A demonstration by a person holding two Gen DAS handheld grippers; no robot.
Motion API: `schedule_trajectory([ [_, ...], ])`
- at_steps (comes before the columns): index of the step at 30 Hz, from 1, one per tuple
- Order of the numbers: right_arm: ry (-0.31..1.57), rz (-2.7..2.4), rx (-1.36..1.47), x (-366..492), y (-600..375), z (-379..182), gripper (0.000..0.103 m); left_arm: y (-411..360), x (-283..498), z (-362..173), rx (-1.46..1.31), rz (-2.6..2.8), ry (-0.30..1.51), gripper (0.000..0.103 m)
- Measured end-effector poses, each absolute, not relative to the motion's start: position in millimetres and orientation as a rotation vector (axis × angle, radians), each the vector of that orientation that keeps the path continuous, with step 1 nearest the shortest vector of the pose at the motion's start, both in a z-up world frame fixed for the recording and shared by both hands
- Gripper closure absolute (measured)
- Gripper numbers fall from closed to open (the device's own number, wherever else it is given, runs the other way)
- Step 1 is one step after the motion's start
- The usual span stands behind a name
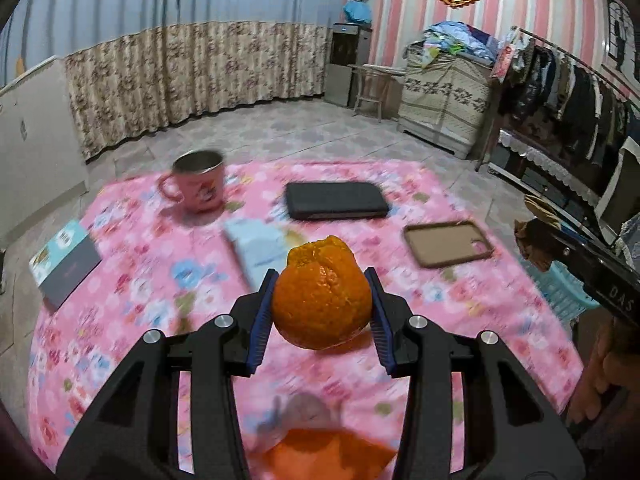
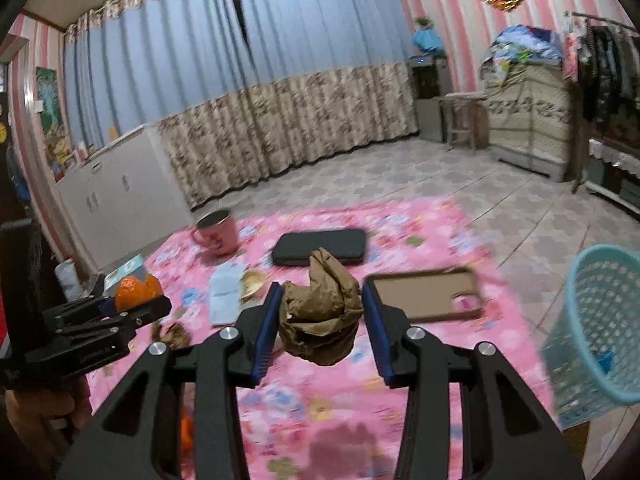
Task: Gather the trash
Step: 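Carry the orange and brown paper over the blue basket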
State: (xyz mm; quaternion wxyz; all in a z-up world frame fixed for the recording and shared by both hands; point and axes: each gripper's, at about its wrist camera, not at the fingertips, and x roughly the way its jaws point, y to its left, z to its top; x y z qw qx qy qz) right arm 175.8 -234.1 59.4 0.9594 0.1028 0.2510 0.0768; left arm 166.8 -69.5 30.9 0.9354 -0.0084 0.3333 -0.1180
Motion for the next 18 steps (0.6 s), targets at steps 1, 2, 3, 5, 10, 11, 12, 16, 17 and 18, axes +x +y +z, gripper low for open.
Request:
schedule_trajectory([
  [1, 0.495, 0.138, 0.219, 174, -246, 63, 0.062, -83, 171, 37, -0.014, -0.257, 0.669, 0.061],
  [2, 0.486, 0.122, 0.229, 172, -258, 66, 0.062, -93, 174, 42, -0.008, -0.269, 0.662, 0.061],
  [3, 0.477, 0.104, 0.234, 170, -269, 68, 0.062, -103, 176, 45, -0.002, -0.281, 0.657, 0.061],
  [5, 0.462, 0.068, 0.233, 166, -288, 71, 0.062, -132, 181, 55, 0.012, -0.321, 0.638, 0.061],
  [10, 0.433, -0.07, 0.186, 151, -341, 76, 0.062, -199, 187, 68, 0.049, -0.4, 0.611, 0.061],
  [11, 0.433, -0.101, 0.178, 149, -350, 78, 0.062, -211, 189, 68, 0.055, -0.409, 0.613, 0.061],
  [12, 0.433, -0.145, 0.171, 145, -365, 78, 0.062, -227, 193, 67, 0.06, -0.426, 0.618, 0.061],
  [16, 0.42, -0.233, 0.228, 128, -416, 75, 0.062, -274, 200, 65, 0.064, -0.483, 0.618, 0.061],
  [17, 0.417, -0.256, 0.238, 124, -427, 75, 0.062, -287, 201, 64, 0.068, -0.496, 0.614, 0.061],
  [18, 0.415, -0.279, 0.248, 121, -438, 73, 0.062, -296, 200, 62, 0.071, -0.505, 0.613, 0.061],
])
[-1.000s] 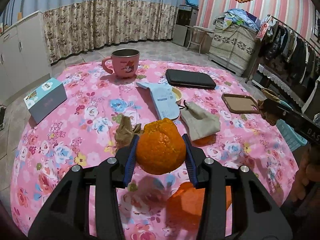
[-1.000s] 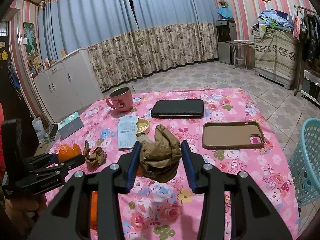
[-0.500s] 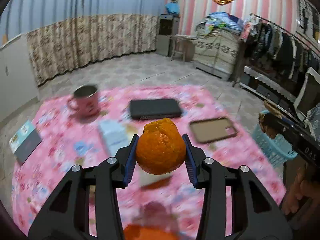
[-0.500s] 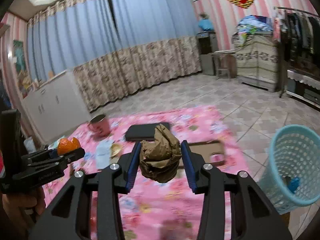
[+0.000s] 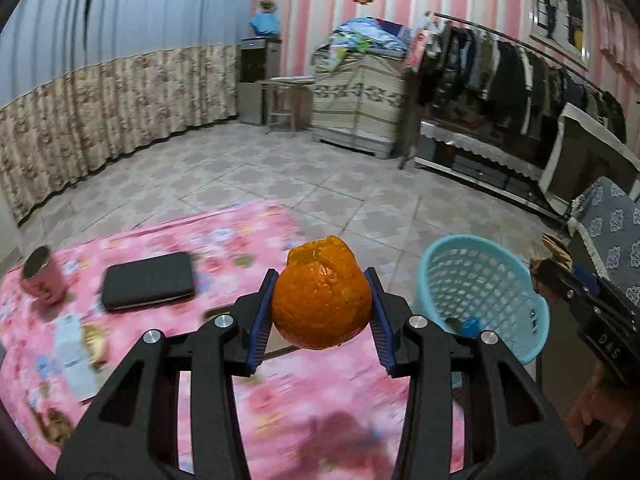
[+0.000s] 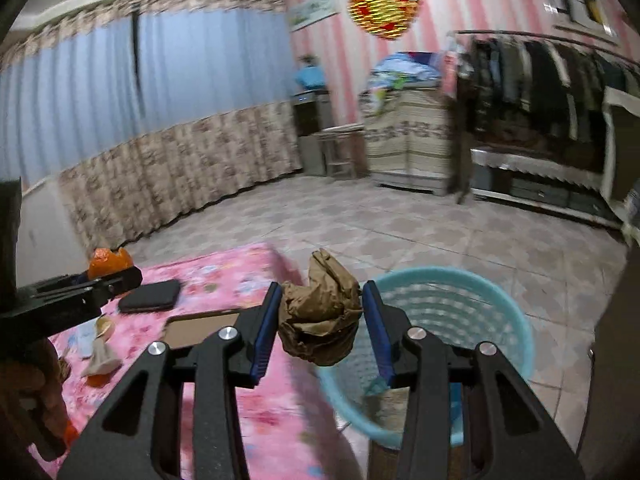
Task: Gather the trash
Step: 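Carry the orange and brown paper over the blue basket, then open both grippers to drop the orange and paper into the basket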
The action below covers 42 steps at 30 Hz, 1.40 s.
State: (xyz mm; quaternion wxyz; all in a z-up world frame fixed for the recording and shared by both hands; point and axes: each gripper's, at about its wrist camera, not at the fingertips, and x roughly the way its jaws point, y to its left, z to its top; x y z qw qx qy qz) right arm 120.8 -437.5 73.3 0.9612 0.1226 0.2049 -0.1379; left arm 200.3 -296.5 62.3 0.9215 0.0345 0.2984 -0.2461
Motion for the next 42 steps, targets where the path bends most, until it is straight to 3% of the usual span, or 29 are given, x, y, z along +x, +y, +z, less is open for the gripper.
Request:
schedule_trajectory([
  [14, 0.434, -0.418, 0.362, 112, -504, 42, 0.062, -411, 192, 30, 0.123, -0.663, 0.652, 0.061],
  [42, 0.448, -0.449, 0.356, 97, -509, 32, 0.062, -441, 189, 22, 0.142, -0.701, 0.66, 0.061],
])
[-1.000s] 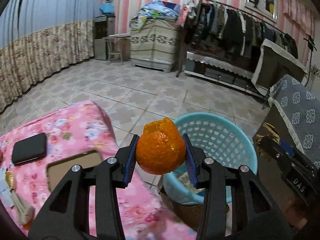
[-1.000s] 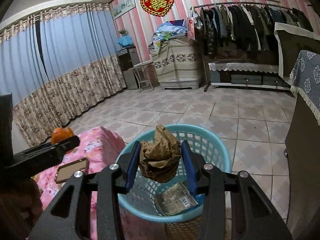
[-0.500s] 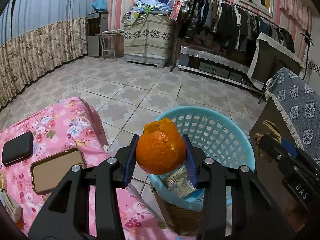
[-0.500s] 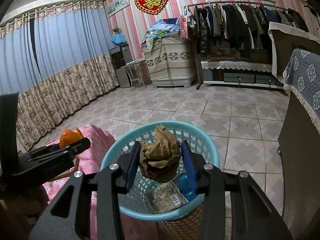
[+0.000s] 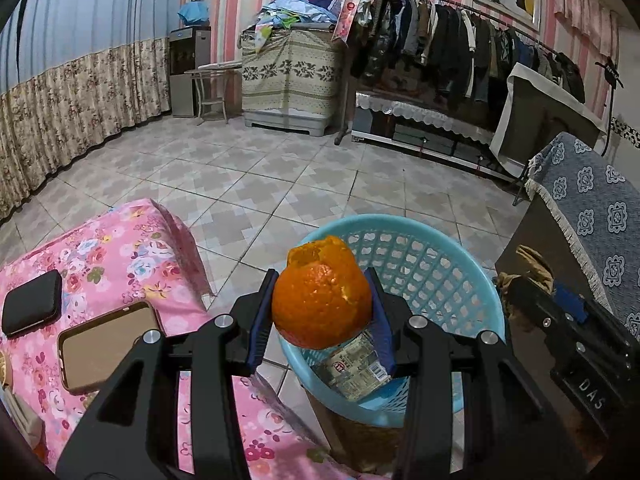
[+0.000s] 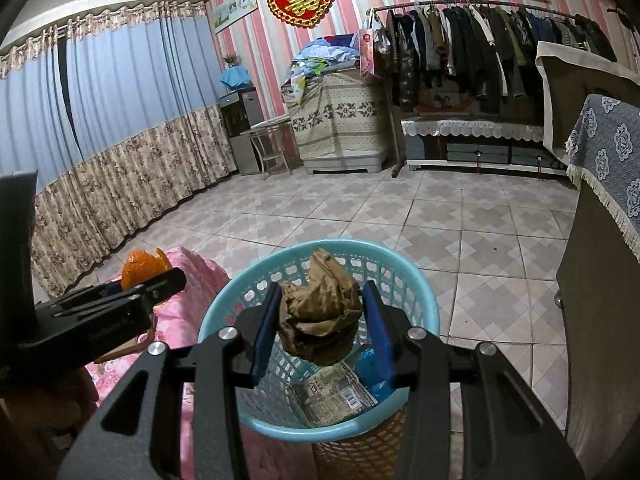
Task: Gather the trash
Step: 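Open both grippers to drop the orange and paper into the basket, then move both tools back over the table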
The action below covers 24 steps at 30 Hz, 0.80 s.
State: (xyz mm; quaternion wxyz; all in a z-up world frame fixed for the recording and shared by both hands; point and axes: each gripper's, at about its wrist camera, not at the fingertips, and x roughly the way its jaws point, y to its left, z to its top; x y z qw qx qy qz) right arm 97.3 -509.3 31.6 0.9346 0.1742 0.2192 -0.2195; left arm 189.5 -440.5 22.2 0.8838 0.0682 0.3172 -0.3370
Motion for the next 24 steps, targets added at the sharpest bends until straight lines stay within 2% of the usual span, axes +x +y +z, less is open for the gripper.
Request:
schedule_trajectory([
  [10, 0.463, -0.441, 0.368, 98, -510, 17, 0.062, -451, 192, 15, 0.148, -0.733, 0.68, 0.061],
  [12, 0.466, -0.448, 0.364, 99, -511, 15, 0.059, -455, 194, 13, 0.153, -0.736, 0.685, 0.06],
  [14, 0.473, -0.461, 0.353, 100, -513, 13, 0.052, -458, 196, 13, 0.143, -0.745, 0.694, 0.06],
  [15, 0.475, -0.472, 0.346, 100, -512, 11, 0.051, -459, 197, 13, 0.139, -0.747, 0.696, 0.058],
  [16, 0.477, -0.477, 0.348, 99, -517, 12, 0.051, -460, 198, 13, 0.135, -0.748, 0.694, 0.05],
  [17, 0.476, -0.479, 0.35, 99, -517, 11, 0.05, -460, 198, 14, 0.131, -0.75, 0.691, 0.047],
  [24, 0.458, -0.489, 0.364, 93, -523, 15, 0.049, -465, 195, 9, 0.136, -0.756, 0.695, 0.044],
])
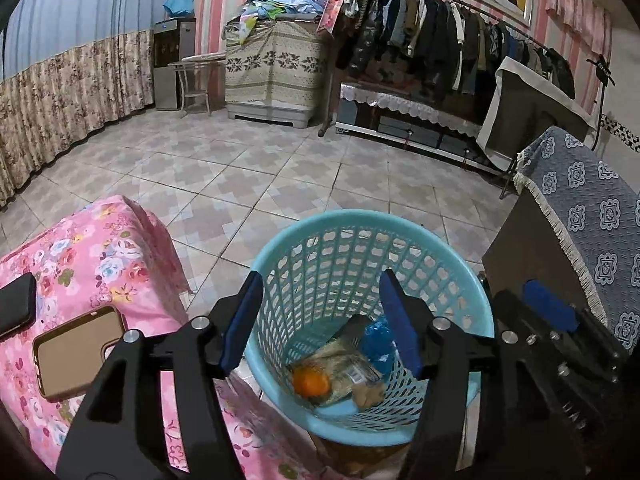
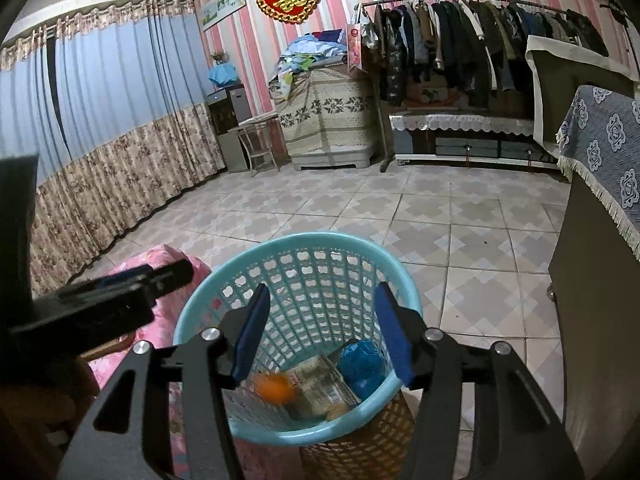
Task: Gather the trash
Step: 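Move both tools back over the table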
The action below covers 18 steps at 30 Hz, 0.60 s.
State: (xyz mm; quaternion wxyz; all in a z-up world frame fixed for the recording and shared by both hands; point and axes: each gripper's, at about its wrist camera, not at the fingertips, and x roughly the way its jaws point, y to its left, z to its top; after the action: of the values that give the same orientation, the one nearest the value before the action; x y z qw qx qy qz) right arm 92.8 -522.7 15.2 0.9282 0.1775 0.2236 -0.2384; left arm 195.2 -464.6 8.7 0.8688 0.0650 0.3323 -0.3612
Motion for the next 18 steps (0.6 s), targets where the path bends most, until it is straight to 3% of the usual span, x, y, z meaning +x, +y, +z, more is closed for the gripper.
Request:
schedule_trajectory([
  [9, 0.451, -0.462, 0.346, 95, -515, 25, 0.049, -417, 189, 13, 0.121, -0.69, 0.672, 0.044],
  [15, 0.427, -0.331, 0.335, 111, -477, 44, 0.045, -310, 184, 32, 0.13, -0.546, 0.646, 0.043],
  [18, 0.415, -0.221, 0.283, 127, -430, 60, 0.039, -243, 171, 51, 0.106, -0.455, 0.594, 0.026],
])
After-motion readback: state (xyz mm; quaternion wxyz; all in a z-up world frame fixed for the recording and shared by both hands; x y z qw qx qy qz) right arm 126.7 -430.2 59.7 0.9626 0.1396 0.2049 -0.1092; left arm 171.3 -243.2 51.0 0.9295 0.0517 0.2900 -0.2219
